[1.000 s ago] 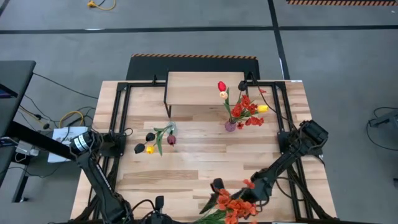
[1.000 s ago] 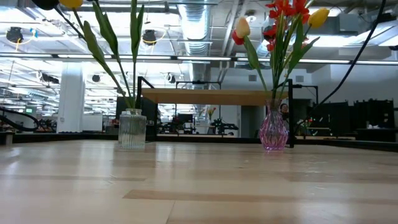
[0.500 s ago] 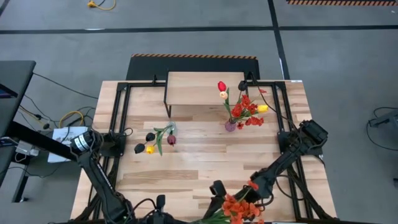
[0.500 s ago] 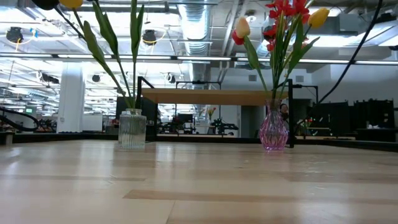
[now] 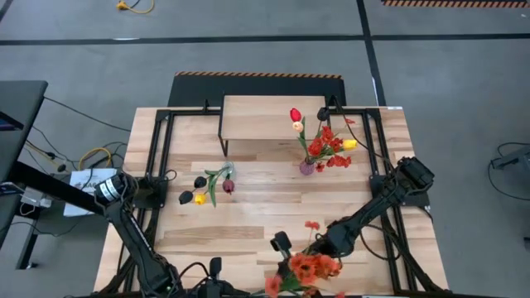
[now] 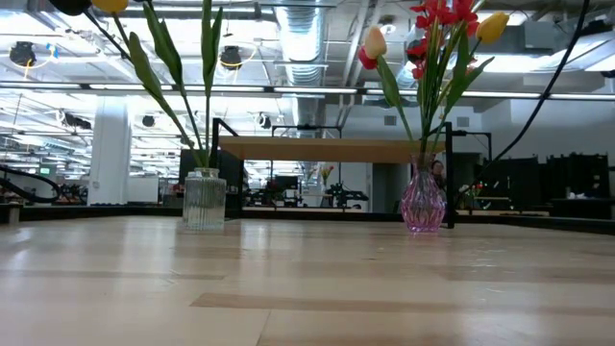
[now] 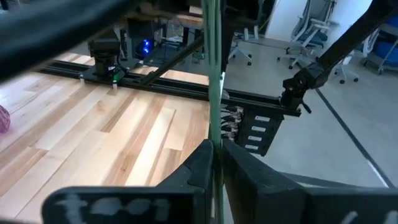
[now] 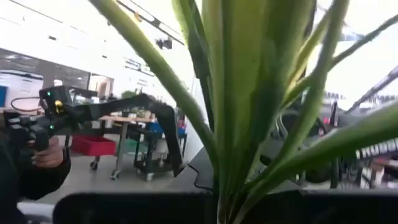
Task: Pick and place flowers into a vace then onto a shelf
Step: Put the red flower into the transparent vase
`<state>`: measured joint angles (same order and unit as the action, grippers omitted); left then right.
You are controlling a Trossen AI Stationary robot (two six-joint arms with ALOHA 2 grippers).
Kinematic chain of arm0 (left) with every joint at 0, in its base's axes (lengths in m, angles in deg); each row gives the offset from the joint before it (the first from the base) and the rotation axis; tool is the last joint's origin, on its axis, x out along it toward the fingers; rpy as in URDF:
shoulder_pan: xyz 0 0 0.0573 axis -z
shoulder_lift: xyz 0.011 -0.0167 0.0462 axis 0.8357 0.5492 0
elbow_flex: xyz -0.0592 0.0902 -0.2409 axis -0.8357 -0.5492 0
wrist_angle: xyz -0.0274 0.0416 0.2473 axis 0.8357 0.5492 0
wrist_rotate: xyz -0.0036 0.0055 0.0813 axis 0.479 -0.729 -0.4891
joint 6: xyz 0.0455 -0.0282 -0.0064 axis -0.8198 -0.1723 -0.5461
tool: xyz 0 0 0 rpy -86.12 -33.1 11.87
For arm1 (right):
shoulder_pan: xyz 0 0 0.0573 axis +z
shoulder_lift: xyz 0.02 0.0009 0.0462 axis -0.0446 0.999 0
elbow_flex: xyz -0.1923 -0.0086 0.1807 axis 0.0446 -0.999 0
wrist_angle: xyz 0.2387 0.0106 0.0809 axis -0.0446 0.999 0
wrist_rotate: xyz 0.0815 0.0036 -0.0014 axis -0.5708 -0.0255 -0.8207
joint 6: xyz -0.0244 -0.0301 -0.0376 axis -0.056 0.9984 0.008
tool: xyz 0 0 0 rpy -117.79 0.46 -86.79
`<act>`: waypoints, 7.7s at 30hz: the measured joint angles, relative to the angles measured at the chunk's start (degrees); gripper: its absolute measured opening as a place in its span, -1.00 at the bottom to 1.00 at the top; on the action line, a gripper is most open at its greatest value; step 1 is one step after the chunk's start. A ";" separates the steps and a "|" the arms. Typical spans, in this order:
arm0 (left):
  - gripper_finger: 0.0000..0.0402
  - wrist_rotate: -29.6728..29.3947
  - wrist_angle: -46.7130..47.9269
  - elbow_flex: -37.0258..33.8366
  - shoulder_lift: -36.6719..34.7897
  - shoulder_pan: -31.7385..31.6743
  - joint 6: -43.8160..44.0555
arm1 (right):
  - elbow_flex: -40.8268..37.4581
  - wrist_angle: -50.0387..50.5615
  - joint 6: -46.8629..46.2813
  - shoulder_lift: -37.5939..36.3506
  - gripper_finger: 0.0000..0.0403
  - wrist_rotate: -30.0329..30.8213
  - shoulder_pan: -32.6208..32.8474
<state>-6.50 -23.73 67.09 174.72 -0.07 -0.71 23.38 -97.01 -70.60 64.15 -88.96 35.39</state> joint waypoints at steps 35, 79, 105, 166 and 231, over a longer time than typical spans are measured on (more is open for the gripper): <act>-0.72 -7.32 14.98 0.09 -30.50 11.28 -26.85 | 18.97 53.49 -2.83 -17.03 -1.00 37.02 -5.65; -0.72 5.27 50.84 0.02 -60.60 11.34 -13.09 | -2.23 -24.04 18.54 10.41 -1.00 68.97 -10.94; -0.72 9.51 58.67 0.02 -61.26 11.34 -10.80 | 7.06 -11.74 15.21 13.88 -1.00 74.85 -17.16; -0.72 7.35 60.84 0.02 -61.26 11.34 -14.48 | 7.02 -6.41 4.68 13.84 -1.00 62.67 -21.65; -0.72 18.30 66.03 -1.33 -65.46 19.41 -11.03 | 7.06 -9.25 12.17 13.33 -0.99 60.57 -19.94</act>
<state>11.80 42.30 65.76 109.25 19.34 -11.74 30.44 -106.26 -58.43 77.49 -28.39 15.45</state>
